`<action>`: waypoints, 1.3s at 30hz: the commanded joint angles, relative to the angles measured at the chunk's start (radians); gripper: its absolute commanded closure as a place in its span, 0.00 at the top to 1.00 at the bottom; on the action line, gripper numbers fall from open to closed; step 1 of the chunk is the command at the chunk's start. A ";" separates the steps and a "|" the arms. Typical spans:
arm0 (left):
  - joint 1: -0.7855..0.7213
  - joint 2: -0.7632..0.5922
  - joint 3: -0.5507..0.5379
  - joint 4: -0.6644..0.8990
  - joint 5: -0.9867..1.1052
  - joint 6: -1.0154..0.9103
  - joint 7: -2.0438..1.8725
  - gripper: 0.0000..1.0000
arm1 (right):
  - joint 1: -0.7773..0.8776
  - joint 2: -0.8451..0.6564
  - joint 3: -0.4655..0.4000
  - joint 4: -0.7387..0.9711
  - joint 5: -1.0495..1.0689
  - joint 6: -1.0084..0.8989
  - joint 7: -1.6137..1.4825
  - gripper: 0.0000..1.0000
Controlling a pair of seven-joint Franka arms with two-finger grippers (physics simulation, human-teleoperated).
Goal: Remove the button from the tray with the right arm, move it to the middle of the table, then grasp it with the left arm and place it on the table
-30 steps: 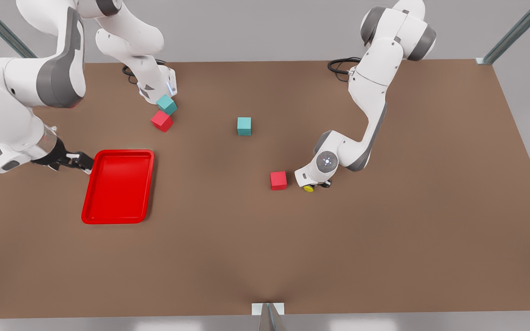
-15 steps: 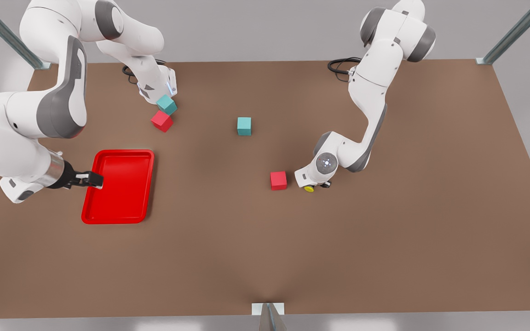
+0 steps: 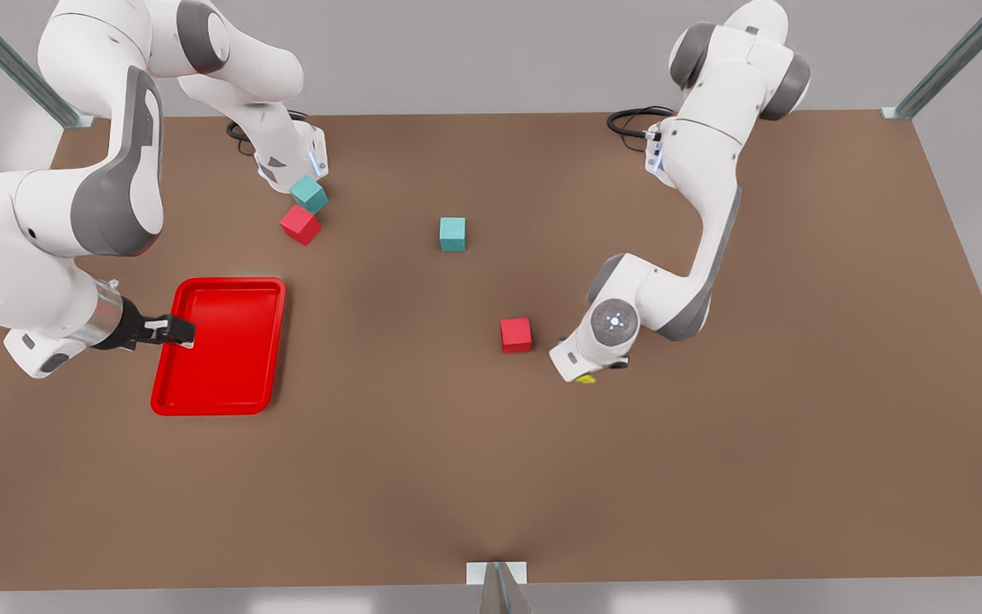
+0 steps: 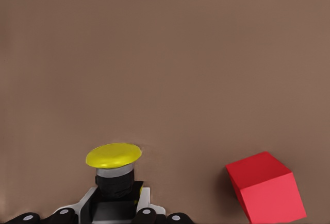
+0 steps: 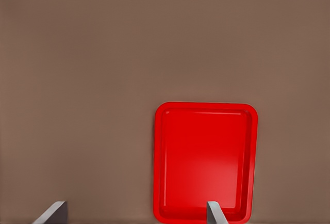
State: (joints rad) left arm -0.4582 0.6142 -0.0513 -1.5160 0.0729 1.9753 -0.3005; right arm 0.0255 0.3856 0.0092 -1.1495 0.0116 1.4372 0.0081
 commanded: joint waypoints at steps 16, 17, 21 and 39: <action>-0.004 0.214 0.002 -0.016 1.131 -0.444 -2.774 0.49 | -0.010 -0.002 0.000 0.007 0.002 -0.001 -0.025 1.00; -0.005 0.222 0.002 -0.018 1.163 -0.467 -2.812 0.49 | -0.012 -0.002 -0.002 0.005 0.001 -0.001 -0.025 1.00; -0.013 0.297 0.002 -0.030 1.216 -0.469 -2.899 0.49 | -0.018 -0.005 0.000 0.005 -0.001 -0.009 -0.026 1.00; 0.004 0.391 0.005 -0.030 1.305 -0.466 -2.913 1.00 | 0.021 -0.002 0.005 -0.001 -0.004 -0.008 -0.022 1.00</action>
State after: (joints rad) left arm -0.4545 1.0053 -0.0462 -1.5466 1.3697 1.5128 -2.7971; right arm 0.0377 0.3850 0.0137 -1.1509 0.0105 1.4300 -0.0134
